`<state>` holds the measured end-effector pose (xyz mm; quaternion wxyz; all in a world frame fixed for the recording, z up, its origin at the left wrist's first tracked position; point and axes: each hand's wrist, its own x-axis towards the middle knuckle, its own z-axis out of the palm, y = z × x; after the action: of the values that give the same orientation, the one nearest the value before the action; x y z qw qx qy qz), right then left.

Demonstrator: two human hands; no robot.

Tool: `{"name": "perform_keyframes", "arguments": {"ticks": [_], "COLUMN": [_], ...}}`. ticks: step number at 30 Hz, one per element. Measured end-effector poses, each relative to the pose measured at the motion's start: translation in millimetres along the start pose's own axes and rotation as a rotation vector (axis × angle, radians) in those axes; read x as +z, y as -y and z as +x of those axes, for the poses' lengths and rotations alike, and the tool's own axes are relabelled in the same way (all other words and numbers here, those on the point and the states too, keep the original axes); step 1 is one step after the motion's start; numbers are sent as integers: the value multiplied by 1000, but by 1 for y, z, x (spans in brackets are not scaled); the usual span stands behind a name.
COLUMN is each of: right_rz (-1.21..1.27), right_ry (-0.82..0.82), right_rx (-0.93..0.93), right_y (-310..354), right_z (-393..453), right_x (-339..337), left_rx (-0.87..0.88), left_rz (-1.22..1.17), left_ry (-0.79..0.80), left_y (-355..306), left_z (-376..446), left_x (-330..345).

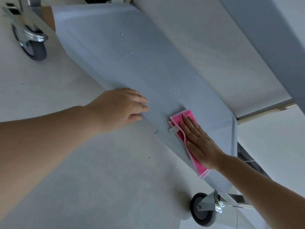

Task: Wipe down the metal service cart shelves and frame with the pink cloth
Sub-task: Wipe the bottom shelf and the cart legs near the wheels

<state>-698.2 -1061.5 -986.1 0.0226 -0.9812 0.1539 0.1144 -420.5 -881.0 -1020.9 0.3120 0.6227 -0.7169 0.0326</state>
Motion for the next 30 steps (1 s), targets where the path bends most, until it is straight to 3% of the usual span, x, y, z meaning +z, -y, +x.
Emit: {"name": "perform_keyframes", "arguments": {"ticks": [7, 11, 14, 17, 20, 30], "right_rz": [53, 38, 29, 34, 134, 117], "right_ry": [-104, -117, -99, -76, -160, -133], "right_rx": [29, 242, 423, 510, 599, 656], "right_y": [-34, -77, -113, -142, -154, -159], "right_z": [28, 56, 78, 98, 117, 139], "right_x": [-1, -5, -7, -11, -16, -23], "left_rx": [47, 4, 40, 44, 48, -86], "left_rz": [21, -76, -22, 1, -6, -78], "left_ry": [-30, -47, -40, -39, -32, -124], "left_y": [17, 23, 28, 36, 45, 45], "left_z": [5, 3, 4, 3, -2, -10], "left_x": [1, 2, 0, -4, -12, -17]}}
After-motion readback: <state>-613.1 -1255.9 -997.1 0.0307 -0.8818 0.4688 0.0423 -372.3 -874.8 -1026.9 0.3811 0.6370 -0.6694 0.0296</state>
